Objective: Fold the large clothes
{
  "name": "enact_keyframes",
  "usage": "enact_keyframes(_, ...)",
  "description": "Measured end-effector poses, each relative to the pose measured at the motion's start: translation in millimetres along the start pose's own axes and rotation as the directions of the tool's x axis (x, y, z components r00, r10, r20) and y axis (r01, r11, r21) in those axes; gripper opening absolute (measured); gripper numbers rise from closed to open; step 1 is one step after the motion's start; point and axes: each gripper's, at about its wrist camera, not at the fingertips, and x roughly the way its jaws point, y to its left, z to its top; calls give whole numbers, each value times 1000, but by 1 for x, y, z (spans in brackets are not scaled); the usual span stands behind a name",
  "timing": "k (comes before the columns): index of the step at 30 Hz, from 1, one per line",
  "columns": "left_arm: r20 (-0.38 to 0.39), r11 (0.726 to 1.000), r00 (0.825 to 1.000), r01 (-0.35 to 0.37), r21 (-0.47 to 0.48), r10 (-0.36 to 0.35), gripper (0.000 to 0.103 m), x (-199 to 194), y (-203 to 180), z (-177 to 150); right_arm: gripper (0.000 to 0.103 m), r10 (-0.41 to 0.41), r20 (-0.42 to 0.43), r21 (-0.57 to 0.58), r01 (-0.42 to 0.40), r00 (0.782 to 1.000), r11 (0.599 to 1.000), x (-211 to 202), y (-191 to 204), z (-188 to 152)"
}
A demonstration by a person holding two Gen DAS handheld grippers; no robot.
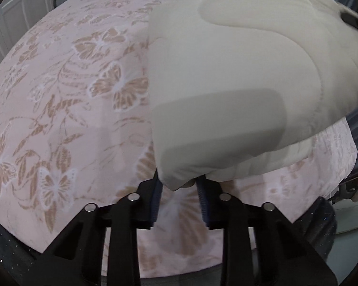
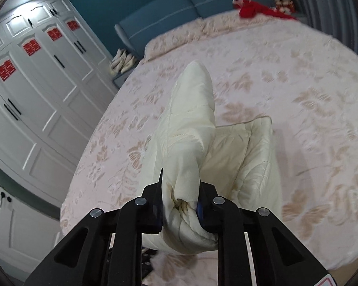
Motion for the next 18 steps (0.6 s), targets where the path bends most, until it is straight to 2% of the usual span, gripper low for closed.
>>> enact_keyframes(3,15,1000,1000,24,-4,-24,20,-10,-8,4,17,-68,35,14,68,997,998,-19,-21,-9)
enact_keyframes(7,1,1000,1000,15,-4,-15,18,-9,-15,8,17,-132,-22,96,134,991,986,-7,-65,-33)
enact_keyframes(11,-22,1000,1000,2,-6,-2,17,-4,-16,7,17,-132,-82,174,144,988,974,21,-101,-64)
enact_keyframes(18,-60,999,998,-35,-13,34,17,13,-11,2,18,-120,-117,180,140,986,974,53,-114,-84)
